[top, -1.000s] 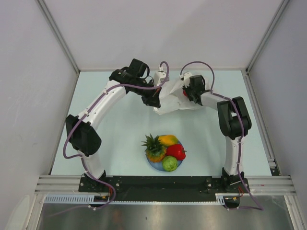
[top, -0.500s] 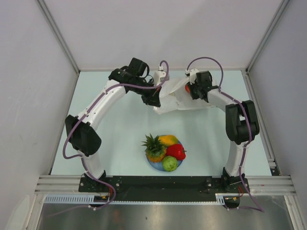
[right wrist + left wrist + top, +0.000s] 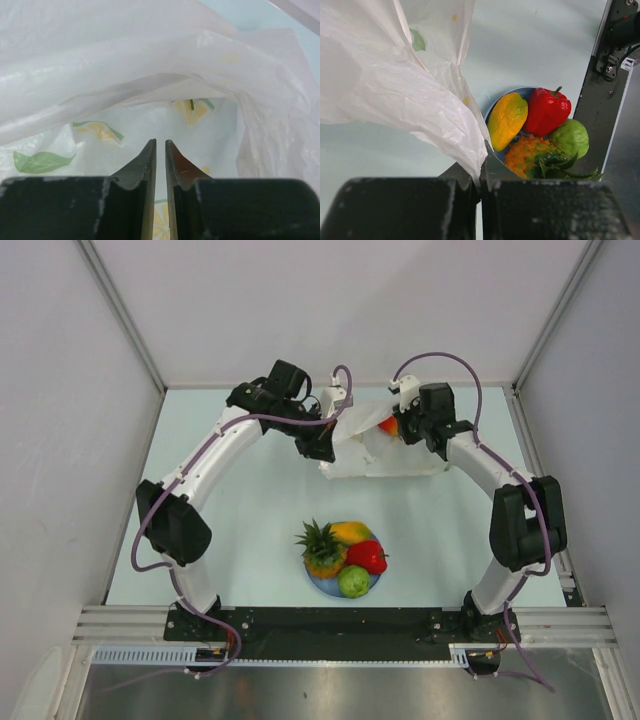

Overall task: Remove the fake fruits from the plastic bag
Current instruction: Adjust the fake fruit in the plastic bag.

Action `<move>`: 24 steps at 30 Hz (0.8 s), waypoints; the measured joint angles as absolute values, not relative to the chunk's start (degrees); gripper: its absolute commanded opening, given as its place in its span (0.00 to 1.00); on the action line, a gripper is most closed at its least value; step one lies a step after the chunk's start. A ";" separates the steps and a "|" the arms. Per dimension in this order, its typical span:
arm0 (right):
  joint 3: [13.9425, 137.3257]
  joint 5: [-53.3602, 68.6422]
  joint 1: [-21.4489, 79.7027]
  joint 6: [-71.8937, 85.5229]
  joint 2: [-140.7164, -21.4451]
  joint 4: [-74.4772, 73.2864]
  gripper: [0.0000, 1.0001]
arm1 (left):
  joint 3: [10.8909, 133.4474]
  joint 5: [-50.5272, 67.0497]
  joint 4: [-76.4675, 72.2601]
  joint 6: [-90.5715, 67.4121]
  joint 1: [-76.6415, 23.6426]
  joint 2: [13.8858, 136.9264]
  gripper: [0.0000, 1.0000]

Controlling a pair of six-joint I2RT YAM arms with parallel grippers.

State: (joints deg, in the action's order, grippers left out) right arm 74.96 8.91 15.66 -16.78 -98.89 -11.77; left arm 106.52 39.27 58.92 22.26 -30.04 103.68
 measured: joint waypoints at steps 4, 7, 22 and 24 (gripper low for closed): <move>74.74 9.93 15.66 -18.15 -99.85 -10.31 0.18 | 107.02 39.31 58.87 21.89 -30.04 103.72 0.00; 74.56 9.74 15.84 -19.20 -101.65 -10.09 0.18 | 108.49 39.55 59.09 21.91 -30.04 103.74 0.01; 59.79 8.25 18.48 -19.86 -86.41 -13.32 0.25 | 100.47 35.05 59.72 25.47 -30.85 94.72 0.00; 62.13 8.27 19.11 -20.40 -92.62 -10.48 0.38 | 100.18 34.85 60.03 25.47 -30.85 96.97 0.00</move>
